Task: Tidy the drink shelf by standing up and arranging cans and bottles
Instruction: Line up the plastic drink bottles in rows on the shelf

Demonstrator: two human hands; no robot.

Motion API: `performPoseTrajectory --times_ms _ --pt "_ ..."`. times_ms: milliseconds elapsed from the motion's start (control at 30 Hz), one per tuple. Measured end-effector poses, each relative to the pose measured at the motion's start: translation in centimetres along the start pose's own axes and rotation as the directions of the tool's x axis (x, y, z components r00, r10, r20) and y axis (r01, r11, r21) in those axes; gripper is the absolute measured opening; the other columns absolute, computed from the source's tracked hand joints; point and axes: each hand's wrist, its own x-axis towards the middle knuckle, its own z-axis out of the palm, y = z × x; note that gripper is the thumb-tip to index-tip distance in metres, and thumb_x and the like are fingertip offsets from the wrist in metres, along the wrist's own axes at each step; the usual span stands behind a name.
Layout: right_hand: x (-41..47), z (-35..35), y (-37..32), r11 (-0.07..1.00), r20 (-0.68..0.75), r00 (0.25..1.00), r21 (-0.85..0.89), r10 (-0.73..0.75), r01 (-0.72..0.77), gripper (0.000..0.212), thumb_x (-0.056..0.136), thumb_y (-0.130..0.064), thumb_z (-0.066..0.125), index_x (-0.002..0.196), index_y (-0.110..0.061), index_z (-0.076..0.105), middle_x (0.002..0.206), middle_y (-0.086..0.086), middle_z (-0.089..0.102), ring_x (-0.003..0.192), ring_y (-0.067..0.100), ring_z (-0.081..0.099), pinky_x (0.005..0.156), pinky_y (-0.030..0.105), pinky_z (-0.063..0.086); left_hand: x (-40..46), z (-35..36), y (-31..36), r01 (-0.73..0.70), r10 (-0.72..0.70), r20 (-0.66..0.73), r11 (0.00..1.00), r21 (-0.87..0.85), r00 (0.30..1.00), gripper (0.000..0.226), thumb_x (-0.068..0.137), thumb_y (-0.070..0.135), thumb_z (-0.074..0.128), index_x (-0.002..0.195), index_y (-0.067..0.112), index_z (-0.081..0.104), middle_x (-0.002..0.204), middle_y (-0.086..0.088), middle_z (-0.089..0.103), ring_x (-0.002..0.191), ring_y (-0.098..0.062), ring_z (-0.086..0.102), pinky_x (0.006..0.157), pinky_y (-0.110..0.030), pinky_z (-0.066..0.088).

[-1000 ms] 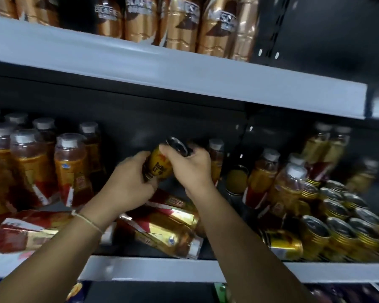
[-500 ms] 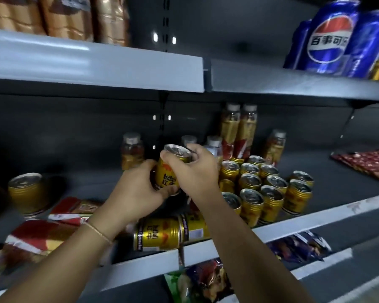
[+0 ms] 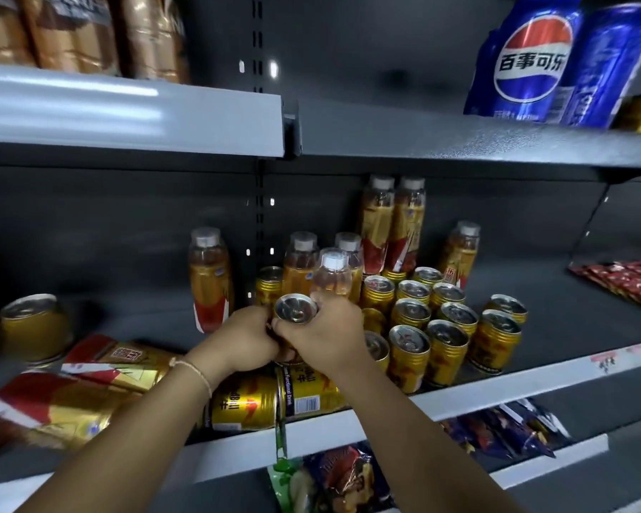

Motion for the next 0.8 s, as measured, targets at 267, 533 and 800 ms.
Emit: performPoseTrajectory --times_ms 267,533,800 --pt "0.5 1.5 -0.9 0.992 0.08 0.989 -0.037 0.126 -0.123 0.037 0.073 -0.048 0.084 0.075 -0.015 0.067 0.044 -0.015 0.053 0.047 -0.007 0.054 0.039 0.007 0.033 0.5 -0.6 -1.2 0.052 -0.048 0.073 0.997 -0.057 0.996 0.018 0.073 0.01 0.076 0.084 0.023 0.069 0.084 0.004 0.072 0.082 -0.01 0.065 0.069 -0.022 0.049" --pt "0.6 2.0 -1.2 0.98 0.099 0.977 -0.082 0.188 -0.18 0.032 0.076 -0.044 0.083 0.073 -0.02 0.063 0.045 -0.012 0.057 0.045 -0.005 0.057 0.035 0.009 0.031 1.8 -0.4 -2.4 0.078 -0.078 0.075 0.997 0.001 0.994 0.041 0.07 0.025 0.084 0.106 0.025 0.065 0.1 0.004 0.069 0.096 -0.015 0.064 0.089 -0.034 0.053" --pt "0.1 0.1 -0.5 0.973 -0.025 0.997 -0.219 0.07 -0.074 0.037 0.088 -0.042 0.072 0.062 -0.02 0.061 0.056 -0.007 0.063 0.048 0.006 0.058 0.043 0.013 0.043 1.8 -0.5 -3.3 0.084 -0.074 0.127 0.994 -0.07 0.989 0.052 0.074 0.03 0.082 0.121 0.03 0.06 0.112 0.007 0.067 0.103 -0.013 0.061 0.094 -0.032 0.048"
